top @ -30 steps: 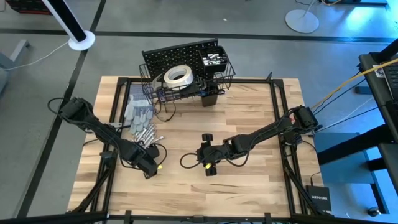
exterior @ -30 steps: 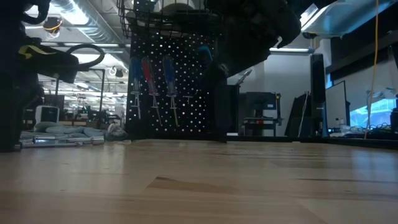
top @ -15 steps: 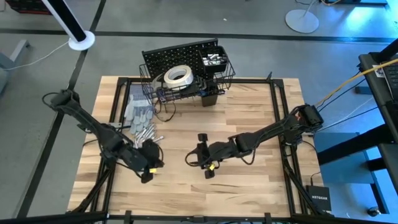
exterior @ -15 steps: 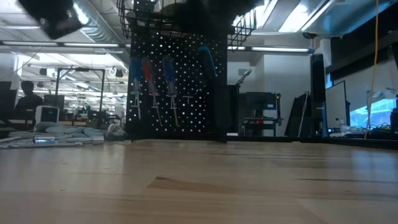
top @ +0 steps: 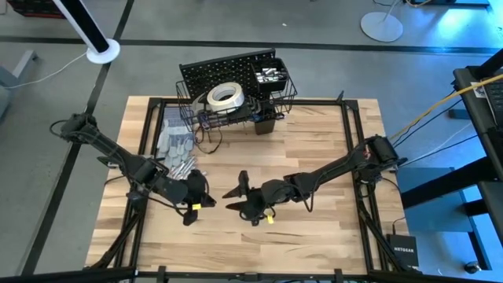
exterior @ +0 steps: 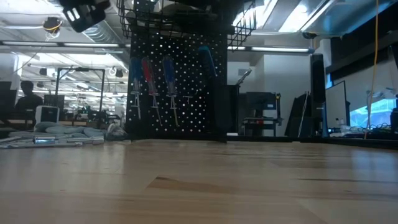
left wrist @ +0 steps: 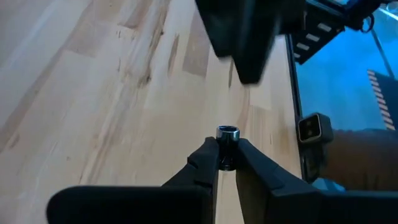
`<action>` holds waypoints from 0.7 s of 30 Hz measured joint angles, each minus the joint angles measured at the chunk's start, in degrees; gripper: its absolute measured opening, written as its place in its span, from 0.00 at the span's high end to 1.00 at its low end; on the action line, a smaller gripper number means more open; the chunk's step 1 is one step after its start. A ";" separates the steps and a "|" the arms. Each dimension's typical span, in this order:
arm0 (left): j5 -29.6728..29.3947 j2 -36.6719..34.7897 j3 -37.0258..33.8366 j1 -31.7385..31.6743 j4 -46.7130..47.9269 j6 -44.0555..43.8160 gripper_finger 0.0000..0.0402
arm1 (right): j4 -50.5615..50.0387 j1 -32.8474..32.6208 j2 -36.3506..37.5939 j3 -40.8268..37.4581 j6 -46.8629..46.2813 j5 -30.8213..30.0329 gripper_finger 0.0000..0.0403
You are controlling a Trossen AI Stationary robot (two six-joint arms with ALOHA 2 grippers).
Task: Hang tools onto peg board
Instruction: Put the socket into the top black bin on the pegboard
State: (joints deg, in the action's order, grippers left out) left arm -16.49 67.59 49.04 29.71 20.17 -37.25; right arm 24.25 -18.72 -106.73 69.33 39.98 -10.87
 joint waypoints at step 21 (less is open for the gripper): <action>10.58 3.06 0.00 -9.12 -5.99 2.86 0.92 | -6.93 2.29 -2.39 3.86 7.00 3.51 0.61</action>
State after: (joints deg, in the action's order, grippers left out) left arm -5.91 70.65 49.04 20.58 14.17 -34.39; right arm 17.32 -16.43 -109.12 73.19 46.98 -7.36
